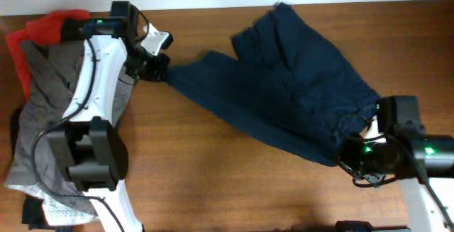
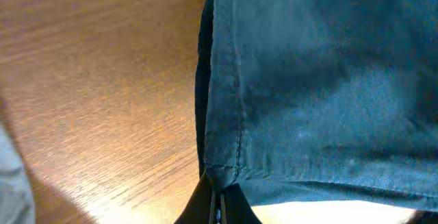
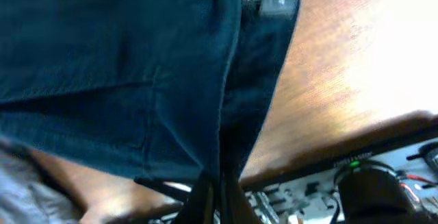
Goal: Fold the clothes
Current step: 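Lift the shorts with both grippers and fold the left side over rightward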
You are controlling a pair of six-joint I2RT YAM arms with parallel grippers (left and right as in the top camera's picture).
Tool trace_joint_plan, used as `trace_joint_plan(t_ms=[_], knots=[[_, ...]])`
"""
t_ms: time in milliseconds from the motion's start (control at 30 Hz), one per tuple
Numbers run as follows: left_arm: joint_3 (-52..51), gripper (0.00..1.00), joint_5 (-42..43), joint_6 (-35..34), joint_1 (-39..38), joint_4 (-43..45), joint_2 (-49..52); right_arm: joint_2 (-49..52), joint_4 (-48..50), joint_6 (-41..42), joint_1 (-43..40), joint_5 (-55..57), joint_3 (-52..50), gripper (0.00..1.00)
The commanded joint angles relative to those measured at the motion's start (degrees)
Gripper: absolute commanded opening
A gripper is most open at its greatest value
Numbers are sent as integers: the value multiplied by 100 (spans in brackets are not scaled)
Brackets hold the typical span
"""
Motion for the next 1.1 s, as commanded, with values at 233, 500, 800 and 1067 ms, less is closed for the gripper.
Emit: trace_joint_plan(t_ms=[233,500,800,1067], knots=[[332,1,-811,-79,640,382,-1530,-684,-966,-118,-153,935,890,4],[293,0,-686,-79,-197,1897,-1250,-308,-566,-66,-155,1366,470,4],[293,1,-684,-79,-1110,3556,-103,-129,1187,188,-188,1705,-1150,4],[293,1,-684,-83,-1631,5536,546,647,3062,-127,-1073,1779,-1801,4]])
